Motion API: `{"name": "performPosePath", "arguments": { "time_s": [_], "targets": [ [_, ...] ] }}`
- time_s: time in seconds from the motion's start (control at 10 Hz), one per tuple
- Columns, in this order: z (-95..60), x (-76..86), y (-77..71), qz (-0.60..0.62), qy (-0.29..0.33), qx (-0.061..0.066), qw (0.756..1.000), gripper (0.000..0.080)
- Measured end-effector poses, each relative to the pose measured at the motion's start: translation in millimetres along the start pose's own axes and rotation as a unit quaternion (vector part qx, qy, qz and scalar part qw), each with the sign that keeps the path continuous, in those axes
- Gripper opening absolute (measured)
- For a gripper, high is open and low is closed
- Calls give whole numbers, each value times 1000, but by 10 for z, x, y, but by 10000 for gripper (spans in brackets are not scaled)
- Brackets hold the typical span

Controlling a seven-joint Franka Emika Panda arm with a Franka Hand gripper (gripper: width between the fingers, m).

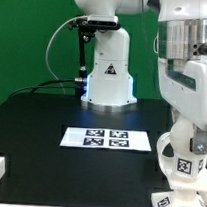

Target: Assemble lamp

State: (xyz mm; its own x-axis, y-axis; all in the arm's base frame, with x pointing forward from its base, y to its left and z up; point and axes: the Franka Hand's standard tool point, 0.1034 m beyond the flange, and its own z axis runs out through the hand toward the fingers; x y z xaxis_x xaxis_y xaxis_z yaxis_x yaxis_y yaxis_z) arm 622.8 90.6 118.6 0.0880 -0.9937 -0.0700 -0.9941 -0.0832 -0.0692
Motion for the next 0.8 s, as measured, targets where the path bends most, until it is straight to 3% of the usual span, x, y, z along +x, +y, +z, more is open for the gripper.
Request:
{"name": "performPosePath", "arguments": {
  "time_s": [0.1, 0.4, 0.6, 0.7, 0.8],
  "targets": [
    [1, -2, 0, -3, 0, 0, 1000, 695],
    [14, -29, 23, -288, 1, -12, 957, 699],
    [26, -47, 29, -338, 2, -10, 941, 699],
    [25, -32, 28, -375, 2, -10, 927, 699],
    [15, -20, 4, -444, 7, -8, 896, 699]
  ]
}}
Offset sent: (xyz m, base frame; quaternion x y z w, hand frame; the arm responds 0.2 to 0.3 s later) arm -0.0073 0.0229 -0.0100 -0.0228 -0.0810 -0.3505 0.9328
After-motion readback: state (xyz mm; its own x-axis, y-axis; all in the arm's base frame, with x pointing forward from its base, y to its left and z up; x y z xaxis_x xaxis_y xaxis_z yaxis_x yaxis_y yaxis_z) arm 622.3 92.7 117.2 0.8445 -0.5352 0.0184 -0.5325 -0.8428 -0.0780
